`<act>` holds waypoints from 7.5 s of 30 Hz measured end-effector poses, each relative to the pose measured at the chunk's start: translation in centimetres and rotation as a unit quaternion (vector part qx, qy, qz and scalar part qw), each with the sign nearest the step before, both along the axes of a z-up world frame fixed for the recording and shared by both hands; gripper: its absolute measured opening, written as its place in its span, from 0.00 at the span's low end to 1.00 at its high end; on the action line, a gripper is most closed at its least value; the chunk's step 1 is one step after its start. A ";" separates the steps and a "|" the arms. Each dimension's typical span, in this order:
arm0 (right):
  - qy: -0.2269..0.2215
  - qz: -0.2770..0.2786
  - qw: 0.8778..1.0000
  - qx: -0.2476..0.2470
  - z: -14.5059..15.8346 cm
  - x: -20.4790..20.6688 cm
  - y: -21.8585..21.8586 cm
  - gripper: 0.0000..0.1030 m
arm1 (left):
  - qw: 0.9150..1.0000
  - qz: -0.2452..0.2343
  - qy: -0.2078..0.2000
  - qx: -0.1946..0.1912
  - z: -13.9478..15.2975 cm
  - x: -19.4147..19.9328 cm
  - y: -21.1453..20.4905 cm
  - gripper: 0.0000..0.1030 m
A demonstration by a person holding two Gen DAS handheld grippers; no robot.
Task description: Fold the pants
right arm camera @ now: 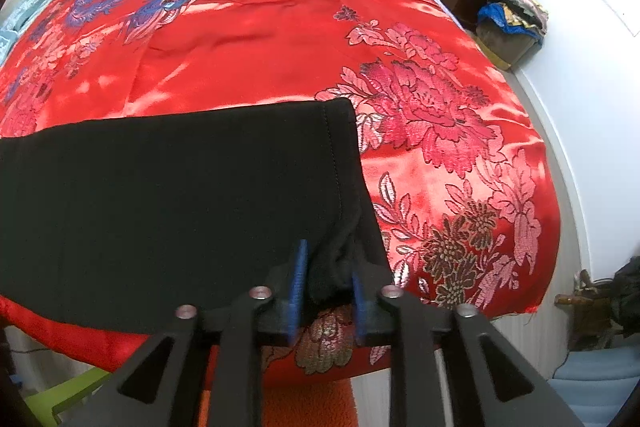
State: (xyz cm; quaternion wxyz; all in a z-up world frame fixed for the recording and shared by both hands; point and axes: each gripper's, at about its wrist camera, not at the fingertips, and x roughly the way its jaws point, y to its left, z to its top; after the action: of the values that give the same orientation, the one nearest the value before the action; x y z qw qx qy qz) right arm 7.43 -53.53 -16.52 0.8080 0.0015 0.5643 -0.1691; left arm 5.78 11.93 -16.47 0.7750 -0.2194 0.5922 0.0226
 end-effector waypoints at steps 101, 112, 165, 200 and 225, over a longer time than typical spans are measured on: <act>-0.210 0.022 0.846 0.490 0.6 -2.2 -3.2 0.15 | 0.962 -0.139 -0.122 0.203 -3.2 8.5 -10.2 0.99; -0.328 -0.043 0.692 0.642 1.4 -4.2 9.3 0.15 | 0.966 -0.136 -0.167 0.142 2.7 6.6 -7.8 0.98; -0.226 0.133 0.956 0.131 4.9 -1.7 32.0 0.96 | 0.974 -0.171 -0.073 0.130 -0.1 7.7 -6.3 0.02; -0.115 0.212 0.970 0.030 -4.8 2.2 36.5 1.00 | 0.948 -0.240 -0.141 0.157 -2.3 6.9 -12.4 1.00; -0.115 0.210 0.971 0.021 -5.0 2.2 36.7 1.00 | 0.956 -0.232 -0.120 0.131 -3.3 7.3 -11.5 1.00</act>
State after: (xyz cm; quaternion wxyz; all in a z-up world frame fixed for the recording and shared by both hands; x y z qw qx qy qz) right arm 9.61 -16.84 -21.50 0.8849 -0.0802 0.4585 0.0179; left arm 13.06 0.39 -19.73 0.8462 0.0267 0.5213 -0.1070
